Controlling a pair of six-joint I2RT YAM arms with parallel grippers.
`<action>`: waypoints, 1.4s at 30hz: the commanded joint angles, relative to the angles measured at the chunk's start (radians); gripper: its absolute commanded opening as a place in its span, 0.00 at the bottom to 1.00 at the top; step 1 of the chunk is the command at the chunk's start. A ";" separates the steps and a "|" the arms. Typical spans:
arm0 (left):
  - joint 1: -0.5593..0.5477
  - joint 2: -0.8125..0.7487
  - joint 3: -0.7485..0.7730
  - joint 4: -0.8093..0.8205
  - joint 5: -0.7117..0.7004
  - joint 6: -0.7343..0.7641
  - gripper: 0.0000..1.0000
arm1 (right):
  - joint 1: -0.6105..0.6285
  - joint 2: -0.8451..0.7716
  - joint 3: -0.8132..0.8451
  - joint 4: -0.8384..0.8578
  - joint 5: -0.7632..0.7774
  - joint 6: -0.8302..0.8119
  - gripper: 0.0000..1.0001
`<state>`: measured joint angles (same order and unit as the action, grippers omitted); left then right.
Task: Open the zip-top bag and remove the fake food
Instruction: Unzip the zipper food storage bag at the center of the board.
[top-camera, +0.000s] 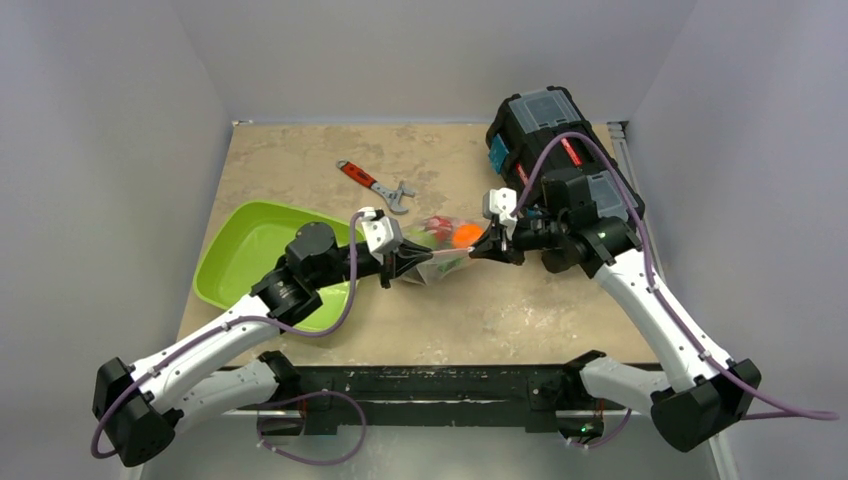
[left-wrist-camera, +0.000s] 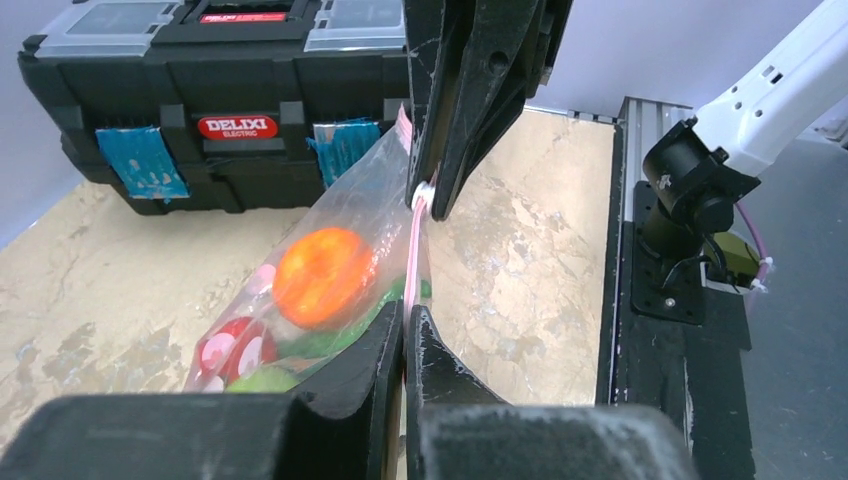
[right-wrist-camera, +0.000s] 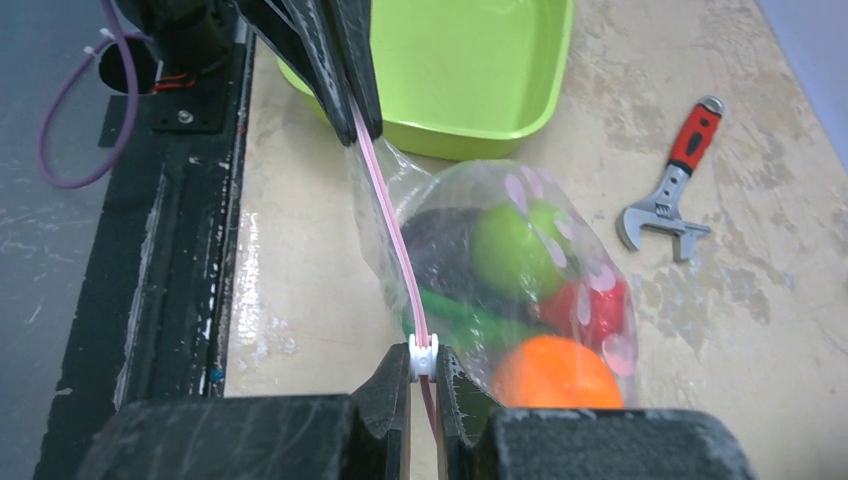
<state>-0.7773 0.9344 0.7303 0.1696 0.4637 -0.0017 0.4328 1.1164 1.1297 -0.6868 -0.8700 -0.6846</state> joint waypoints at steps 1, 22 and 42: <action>0.004 -0.042 -0.010 -0.009 -0.039 0.041 0.00 | -0.055 -0.043 -0.016 -0.010 0.082 -0.038 0.00; 0.006 -0.118 -0.034 -0.073 -0.092 0.077 0.00 | -0.121 -0.060 -0.008 -0.058 0.170 -0.116 0.00; 0.011 -0.145 -0.051 -0.068 -0.116 0.087 0.00 | -0.240 -0.006 0.081 -0.258 0.247 -0.339 0.00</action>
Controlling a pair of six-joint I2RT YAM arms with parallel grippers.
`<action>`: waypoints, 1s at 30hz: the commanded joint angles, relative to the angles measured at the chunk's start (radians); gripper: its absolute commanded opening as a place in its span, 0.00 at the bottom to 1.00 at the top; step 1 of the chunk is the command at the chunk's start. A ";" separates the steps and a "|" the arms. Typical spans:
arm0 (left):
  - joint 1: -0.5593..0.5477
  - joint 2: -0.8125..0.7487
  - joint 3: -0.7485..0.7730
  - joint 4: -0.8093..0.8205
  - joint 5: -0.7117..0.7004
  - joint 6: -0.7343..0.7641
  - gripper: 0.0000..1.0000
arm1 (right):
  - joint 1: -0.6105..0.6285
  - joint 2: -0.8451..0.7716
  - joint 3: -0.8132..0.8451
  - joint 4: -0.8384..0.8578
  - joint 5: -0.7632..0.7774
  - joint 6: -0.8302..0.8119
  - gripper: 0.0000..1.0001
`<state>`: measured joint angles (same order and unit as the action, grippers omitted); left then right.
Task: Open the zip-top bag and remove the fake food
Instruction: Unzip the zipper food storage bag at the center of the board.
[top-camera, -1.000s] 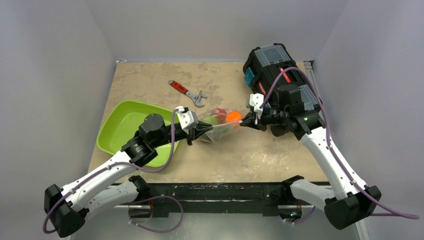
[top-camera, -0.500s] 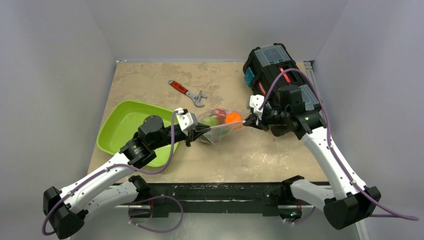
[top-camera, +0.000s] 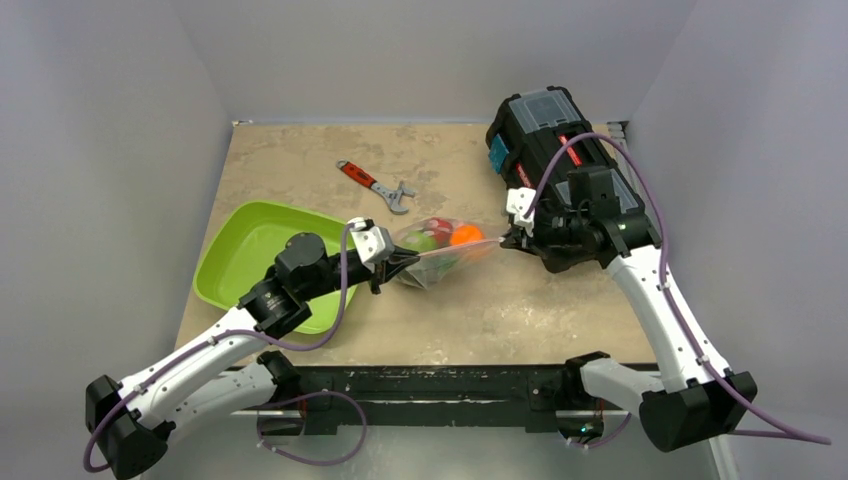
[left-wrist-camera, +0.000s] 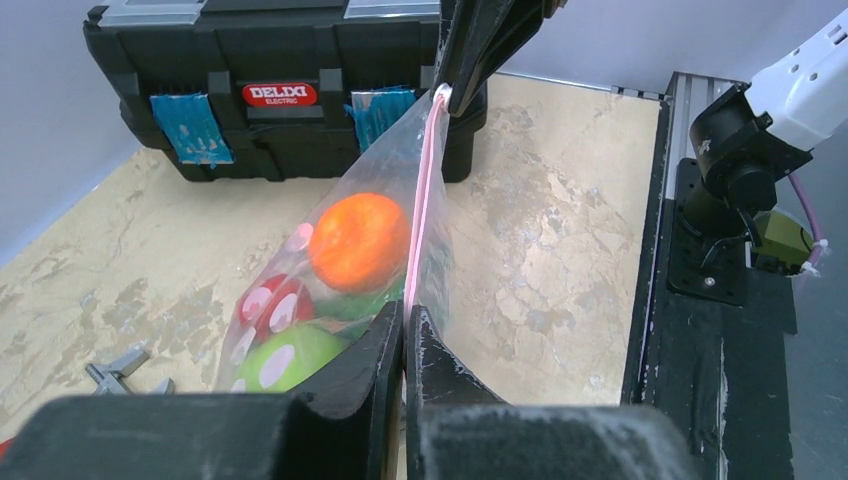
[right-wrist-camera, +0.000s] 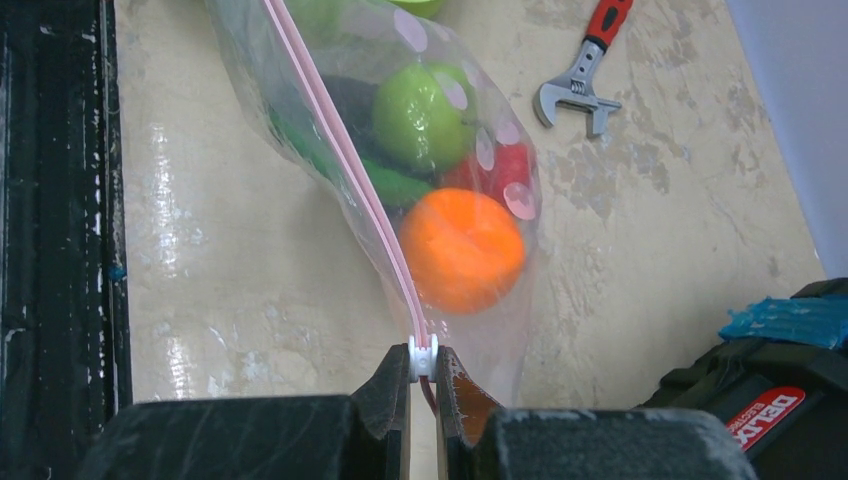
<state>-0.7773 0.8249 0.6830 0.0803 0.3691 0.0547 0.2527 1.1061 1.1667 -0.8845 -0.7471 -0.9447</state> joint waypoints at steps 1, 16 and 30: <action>0.011 -0.037 -0.003 0.022 -0.021 0.031 0.00 | -0.069 0.006 0.044 -0.066 0.124 -0.090 0.00; 0.013 -0.044 -0.007 0.020 -0.025 0.030 0.00 | -0.172 0.035 0.071 -0.172 0.122 -0.225 0.00; 0.013 -0.021 -0.005 0.038 0.032 0.017 0.00 | -0.196 0.061 0.098 -0.279 0.073 -0.277 0.15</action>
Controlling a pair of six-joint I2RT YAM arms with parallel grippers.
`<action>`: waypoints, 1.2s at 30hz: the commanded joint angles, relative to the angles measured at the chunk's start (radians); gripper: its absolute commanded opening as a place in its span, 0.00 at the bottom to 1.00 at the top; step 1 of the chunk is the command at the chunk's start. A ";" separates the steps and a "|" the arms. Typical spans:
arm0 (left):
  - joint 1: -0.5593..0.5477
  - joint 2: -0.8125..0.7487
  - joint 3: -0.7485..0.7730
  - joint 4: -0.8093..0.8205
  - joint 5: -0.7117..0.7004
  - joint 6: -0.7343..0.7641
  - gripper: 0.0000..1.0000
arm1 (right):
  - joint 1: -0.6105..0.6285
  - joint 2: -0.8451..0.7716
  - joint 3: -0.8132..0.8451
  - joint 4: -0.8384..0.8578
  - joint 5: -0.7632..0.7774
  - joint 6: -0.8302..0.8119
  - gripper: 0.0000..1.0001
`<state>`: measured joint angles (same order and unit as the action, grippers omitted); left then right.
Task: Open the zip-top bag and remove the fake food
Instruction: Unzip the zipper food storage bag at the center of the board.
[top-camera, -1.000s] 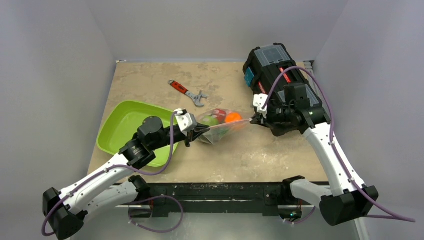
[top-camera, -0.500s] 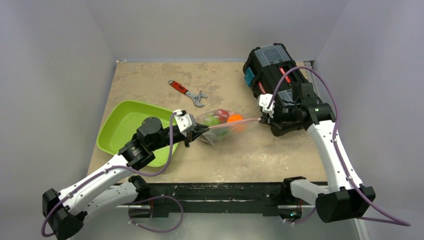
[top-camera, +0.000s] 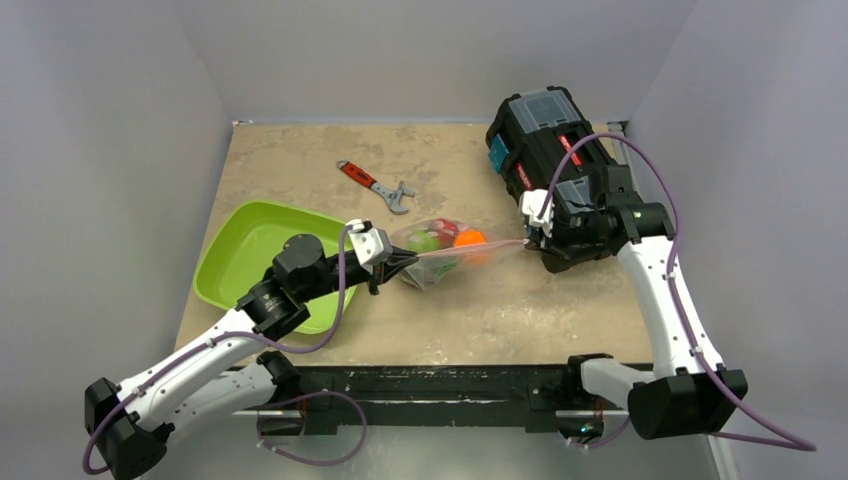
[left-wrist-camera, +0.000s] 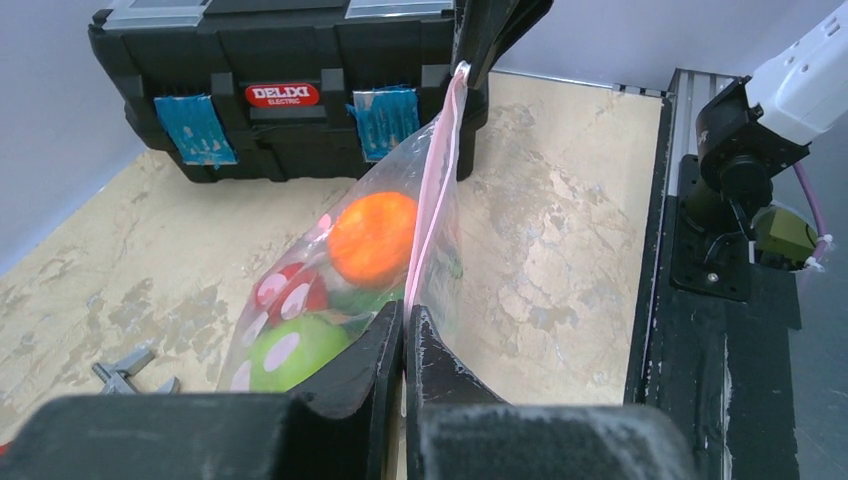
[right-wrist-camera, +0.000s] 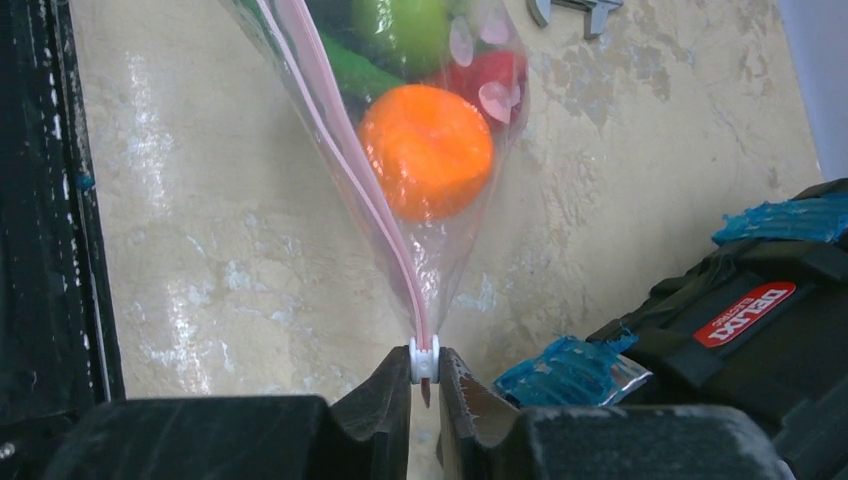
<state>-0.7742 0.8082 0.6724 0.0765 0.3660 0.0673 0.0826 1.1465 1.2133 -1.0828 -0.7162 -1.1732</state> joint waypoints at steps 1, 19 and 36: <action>0.010 0.004 0.006 0.048 0.052 -0.001 0.00 | -0.024 0.030 0.062 -0.124 0.024 -0.085 0.23; 0.008 0.109 -0.011 0.155 0.180 -0.124 0.00 | 0.203 0.143 0.212 -0.020 -0.318 0.221 0.67; 0.008 0.095 -0.029 0.163 0.169 -0.129 0.00 | 0.349 0.123 0.116 0.126 -0.188 0.343 0.40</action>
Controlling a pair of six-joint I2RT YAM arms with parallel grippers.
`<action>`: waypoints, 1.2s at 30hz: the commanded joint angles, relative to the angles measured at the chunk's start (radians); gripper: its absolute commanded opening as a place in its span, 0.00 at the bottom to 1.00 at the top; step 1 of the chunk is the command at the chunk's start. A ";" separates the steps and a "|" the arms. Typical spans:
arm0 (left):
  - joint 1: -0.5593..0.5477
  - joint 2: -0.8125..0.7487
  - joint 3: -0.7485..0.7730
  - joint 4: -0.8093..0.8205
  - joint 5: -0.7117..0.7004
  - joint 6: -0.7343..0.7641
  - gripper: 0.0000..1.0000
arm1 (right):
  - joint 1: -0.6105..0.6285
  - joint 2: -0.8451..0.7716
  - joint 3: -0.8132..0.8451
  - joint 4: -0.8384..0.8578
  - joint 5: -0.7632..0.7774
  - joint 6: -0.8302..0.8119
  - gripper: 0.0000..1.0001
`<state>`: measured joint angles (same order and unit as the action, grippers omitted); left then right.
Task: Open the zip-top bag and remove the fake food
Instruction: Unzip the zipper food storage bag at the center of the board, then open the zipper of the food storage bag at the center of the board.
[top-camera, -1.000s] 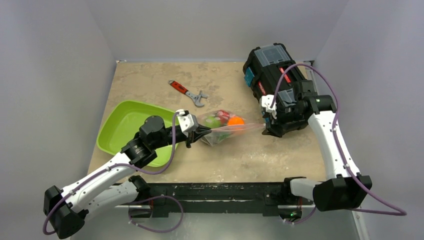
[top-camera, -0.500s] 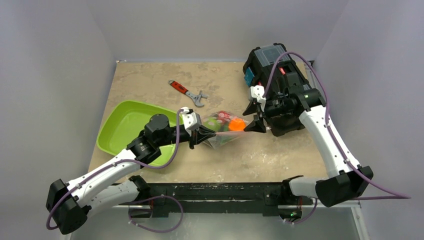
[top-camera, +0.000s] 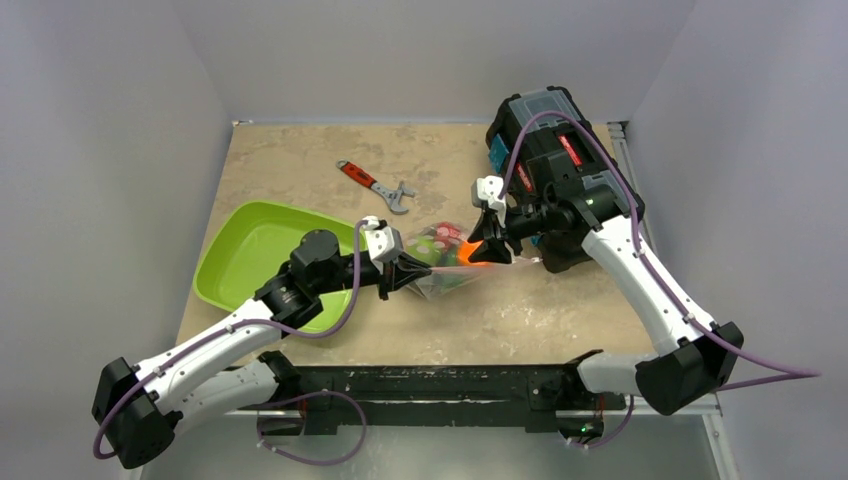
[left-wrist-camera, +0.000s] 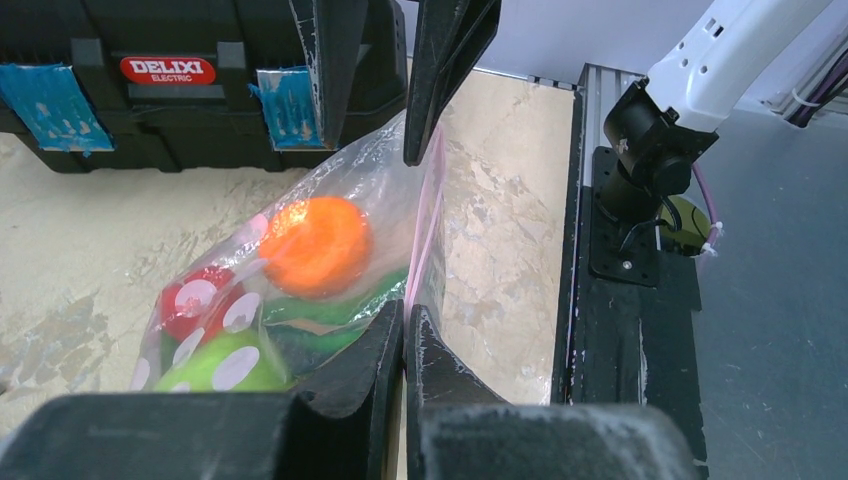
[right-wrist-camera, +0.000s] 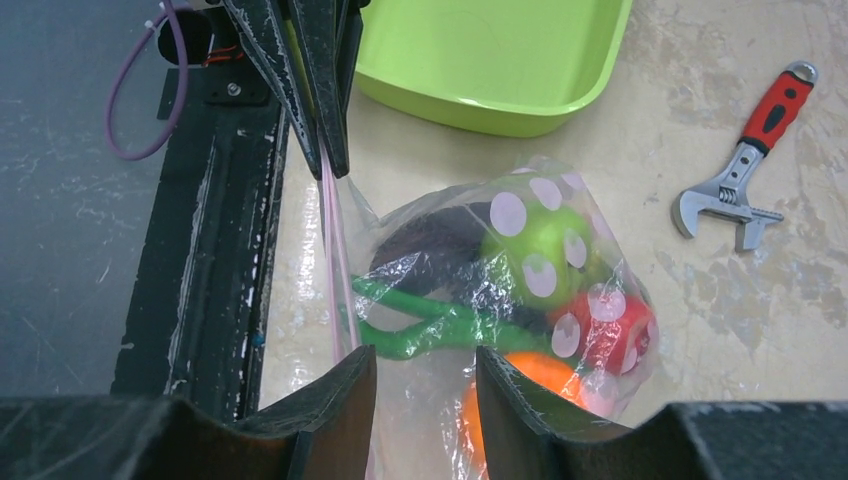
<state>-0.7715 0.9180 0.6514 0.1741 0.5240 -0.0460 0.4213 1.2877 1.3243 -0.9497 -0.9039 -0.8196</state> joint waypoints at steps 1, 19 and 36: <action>0.006 -0.015 -0.010 0.065 0.011 -0.014 0.00 | 0.010 -0.020 0.006 -0.013 -0.006 -0.019 0.40; 0.006 -0.030 -0.010 0.052 0.004 -0.007 0.00 | 0.014 -0.019 -0.014 -0.081 0.033 -0.117 0.40; 0.006 -0.040 -0.012 0.052 -0.013 -0.006 0.00 | 0.044 -0.024 -0.075 -0.053 0.126 -0.119 0.25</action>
<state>-0.7715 0.9024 0.6418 0.1776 0.5205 -0.0452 0.4404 1.2869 1.2793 -1.0203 -0.8188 -0.9218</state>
